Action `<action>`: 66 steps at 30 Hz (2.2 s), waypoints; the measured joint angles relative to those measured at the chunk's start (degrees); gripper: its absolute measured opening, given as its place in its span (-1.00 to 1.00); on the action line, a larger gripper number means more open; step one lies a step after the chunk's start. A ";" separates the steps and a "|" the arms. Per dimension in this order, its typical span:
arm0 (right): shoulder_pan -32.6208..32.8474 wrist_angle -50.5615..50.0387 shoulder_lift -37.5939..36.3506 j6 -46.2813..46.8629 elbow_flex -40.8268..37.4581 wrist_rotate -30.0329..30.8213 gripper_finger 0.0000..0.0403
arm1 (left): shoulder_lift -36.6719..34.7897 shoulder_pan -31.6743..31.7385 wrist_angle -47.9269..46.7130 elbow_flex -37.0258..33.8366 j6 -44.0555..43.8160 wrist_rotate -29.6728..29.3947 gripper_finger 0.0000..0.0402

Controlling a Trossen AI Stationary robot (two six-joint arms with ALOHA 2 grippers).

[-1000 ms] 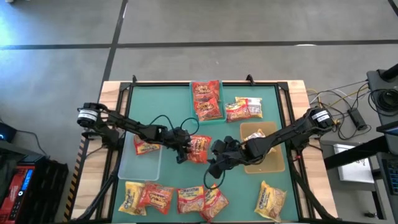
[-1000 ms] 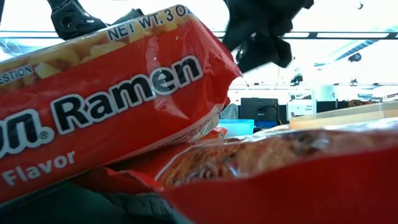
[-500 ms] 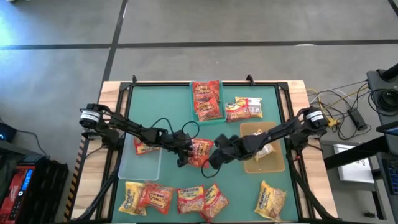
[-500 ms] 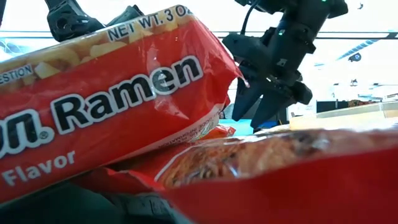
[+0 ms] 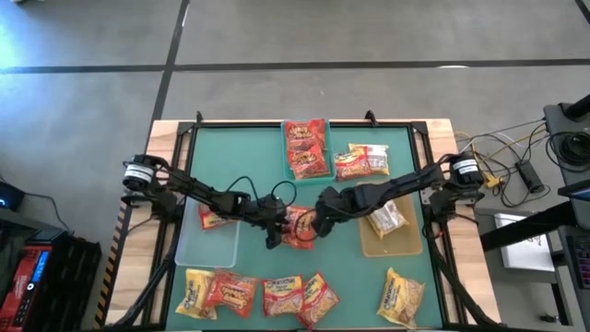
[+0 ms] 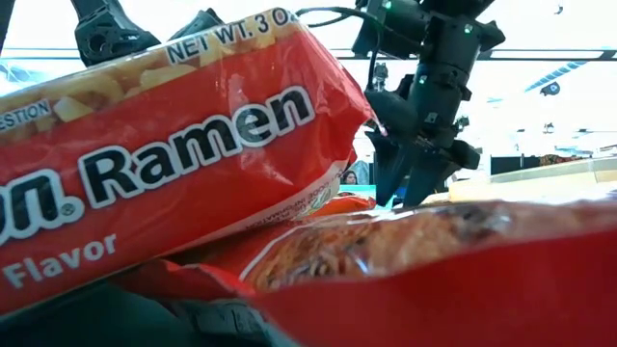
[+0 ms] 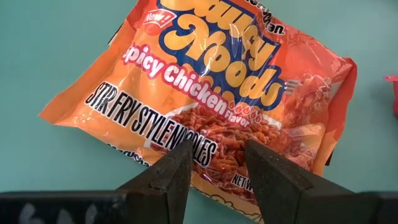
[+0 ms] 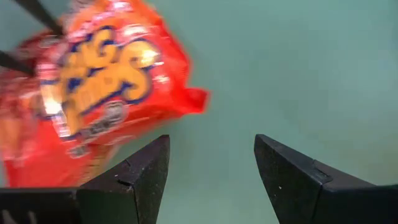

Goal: Sort Maruchan noodles
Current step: Put the orange noodle pack into the blue bin

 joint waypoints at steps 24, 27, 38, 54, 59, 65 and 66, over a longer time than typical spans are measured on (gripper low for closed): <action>-4.23 16.14 -9.19 3.11 -9.19 -8.67 0.18 | 0.24 0.07 5.32 -0.13 0.01 -1.78 -0.32; -4.31 18.36 -9.19 4.22 -10.52 -8.33 0.28 | 0.24 0.07 5.34 -0.13 0.00 -1.79 -0.32; -4.93 23.94 -9.21 6.07 -13.33 -7.95 0.54 | 1.03 0.11 8.34 -0.03 0.00 -2.29 -0.32; -4.91 21.65 -9.21 7.17 -13.79 -6.50 0.48 | 8.07 0.17 9.91 4.94 0.24 -3.83 -0.32; -4.91 20.61 -9.21 6.89 -13.88 -4.93 0.48 | 8.07 0.00 9.88 4.83 0.12 -3.62 -0.32; -4.64 20.56 -9.21 6.69 -13.90 -4.88 0.48 | 8.17 0.00 12.70 4.50 -0.37 -3.67 -0.32; -4.56 20.57 -9.14 6.69 -13.90 -4.82 0.49 | 8.24 0.00 13.31 4.50 -0.39 -3.90 -0.32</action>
